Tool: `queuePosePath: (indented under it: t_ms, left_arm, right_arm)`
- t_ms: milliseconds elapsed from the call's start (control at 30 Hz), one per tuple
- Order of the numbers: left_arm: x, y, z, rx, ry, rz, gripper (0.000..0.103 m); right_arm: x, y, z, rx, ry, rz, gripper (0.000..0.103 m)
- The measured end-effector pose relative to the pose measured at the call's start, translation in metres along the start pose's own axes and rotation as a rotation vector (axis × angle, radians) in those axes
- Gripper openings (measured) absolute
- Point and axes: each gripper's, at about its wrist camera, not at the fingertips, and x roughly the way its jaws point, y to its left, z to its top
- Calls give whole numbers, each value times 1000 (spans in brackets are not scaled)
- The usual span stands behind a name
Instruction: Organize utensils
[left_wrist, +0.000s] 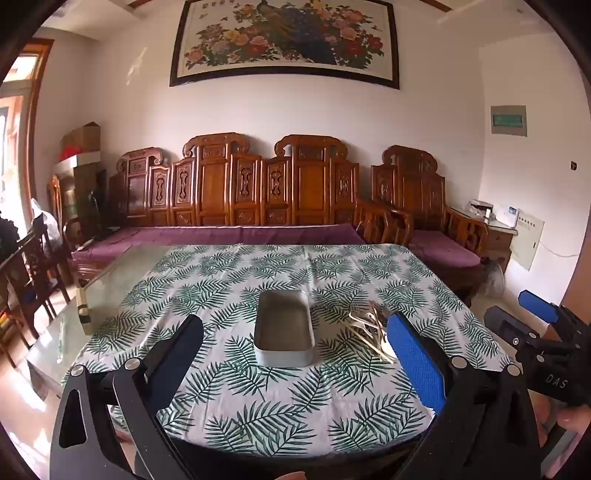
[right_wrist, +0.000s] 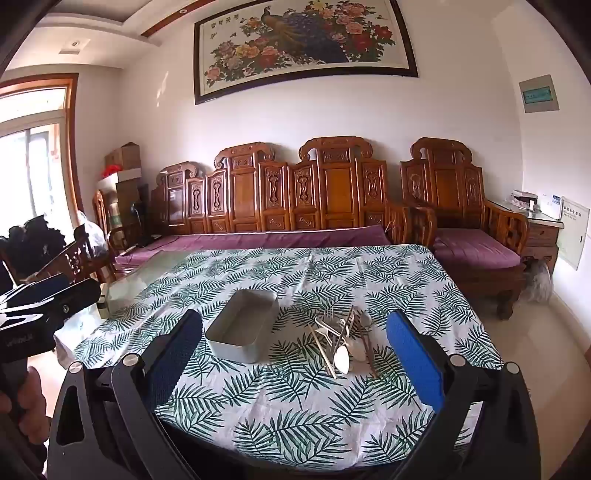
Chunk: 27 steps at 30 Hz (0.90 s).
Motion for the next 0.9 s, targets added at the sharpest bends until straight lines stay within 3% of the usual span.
queuePosePath:
  t_ms: [900]
  left_arm:
    - [-4, -3, 4, 6, -19, 3, 97]
  right_arm:
    - [-2, 0, 1, 6, -6, 6, 100]
